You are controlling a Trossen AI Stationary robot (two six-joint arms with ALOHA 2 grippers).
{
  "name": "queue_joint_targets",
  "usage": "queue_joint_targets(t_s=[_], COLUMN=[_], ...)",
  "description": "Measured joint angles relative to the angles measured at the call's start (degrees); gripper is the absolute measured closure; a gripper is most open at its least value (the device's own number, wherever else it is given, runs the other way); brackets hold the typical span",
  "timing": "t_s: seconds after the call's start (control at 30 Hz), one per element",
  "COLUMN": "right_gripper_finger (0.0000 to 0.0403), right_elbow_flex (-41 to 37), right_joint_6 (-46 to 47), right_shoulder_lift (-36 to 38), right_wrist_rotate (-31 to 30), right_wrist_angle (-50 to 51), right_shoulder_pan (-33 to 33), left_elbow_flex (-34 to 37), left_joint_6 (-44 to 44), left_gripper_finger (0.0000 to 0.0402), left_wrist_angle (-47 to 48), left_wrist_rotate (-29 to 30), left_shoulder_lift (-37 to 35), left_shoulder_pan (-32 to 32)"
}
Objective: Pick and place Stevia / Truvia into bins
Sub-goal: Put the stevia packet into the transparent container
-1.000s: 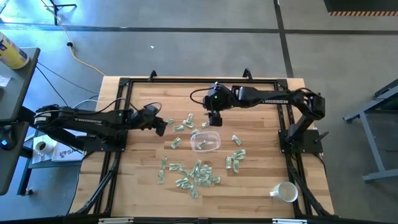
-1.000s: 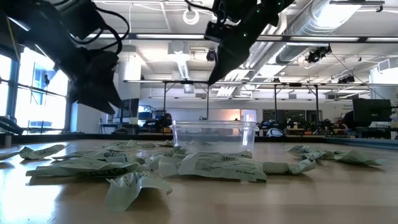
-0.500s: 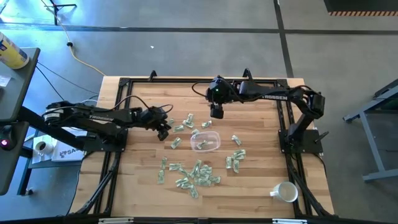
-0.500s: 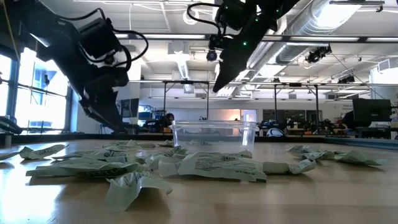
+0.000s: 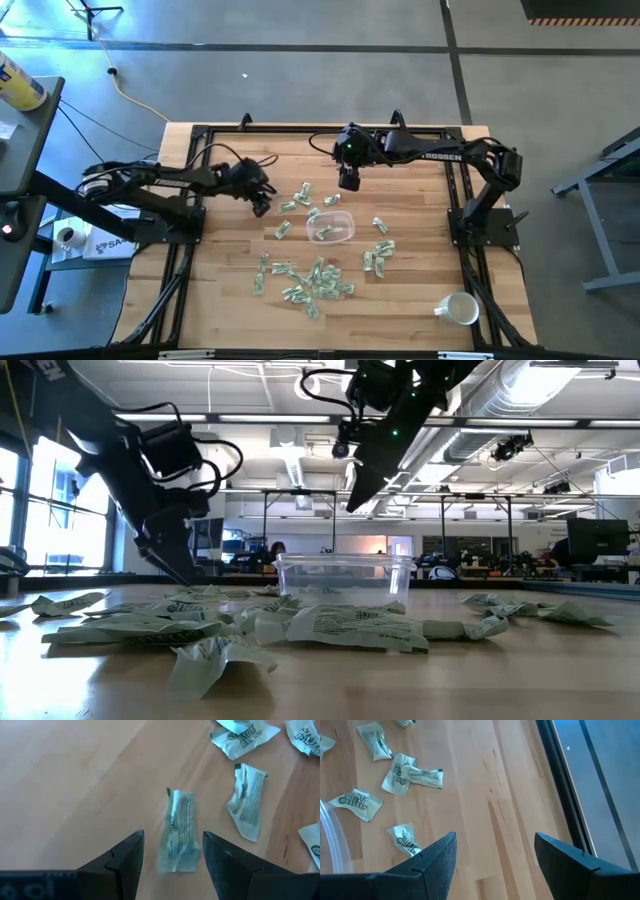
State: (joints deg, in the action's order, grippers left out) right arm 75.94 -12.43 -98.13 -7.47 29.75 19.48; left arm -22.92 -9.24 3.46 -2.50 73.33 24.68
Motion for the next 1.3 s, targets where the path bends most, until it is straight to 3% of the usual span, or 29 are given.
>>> queue_joint_targets(t_s=[0.27,0.47,0.6,0.73,0.83,1.13,1.3], right_gripper_finger=[0.0147,0.0147,0.0147,0.0153,0.0164,0.0197,0.0205], right_elbow_flex=[0.0,0.0,0.0,0.0,0.0,-0.2,-10.9], right_joint_6=[3.3,4.8,5.5,3.4,3.1,0.2,5.4], right_shoulder_lift=[0.0,0.0,0.0,0.0,0.0,1.7,10.1], right_wrist_rotate=[-1.0,-0.8,-0.6,-0.2,-0.2,-0.8,-1.5], right_wrist_angle=[1.7,5.0,8.9,8.6,8.7,17.1,15.3], right_shoulder_pan=[0.0,0.0,-1.0,-3.4,-5.0,-9.0,-10.8], left_elbow_flex=[-0.3,0.0,-0.8,-4.5,-9.7,-21.9,-23.3], left_joint_6=[1.5,1.5,-0.7,-2.8,-3.0,-3.4,-7.5], left_gripper_finger=[0.0216,0.0312,0.0378,0.0368,0.0357,0.0378,0.0377], left_wrist_angle=[-1.7,-5.5,-6.4,-5.4,-2.9,1.0,0.3], left_wrist_rotate=[-1.0,0.5,-1.5,-4.1,-2.8,-0.5,3.4], left_shoulder_lift=[5.8,6.2,6.3,6.6,6.4,6.3,6.3], left_shoulder_pan=[0.5,0.5,0.5,0.1,-1.7,-11.8,-18.6])
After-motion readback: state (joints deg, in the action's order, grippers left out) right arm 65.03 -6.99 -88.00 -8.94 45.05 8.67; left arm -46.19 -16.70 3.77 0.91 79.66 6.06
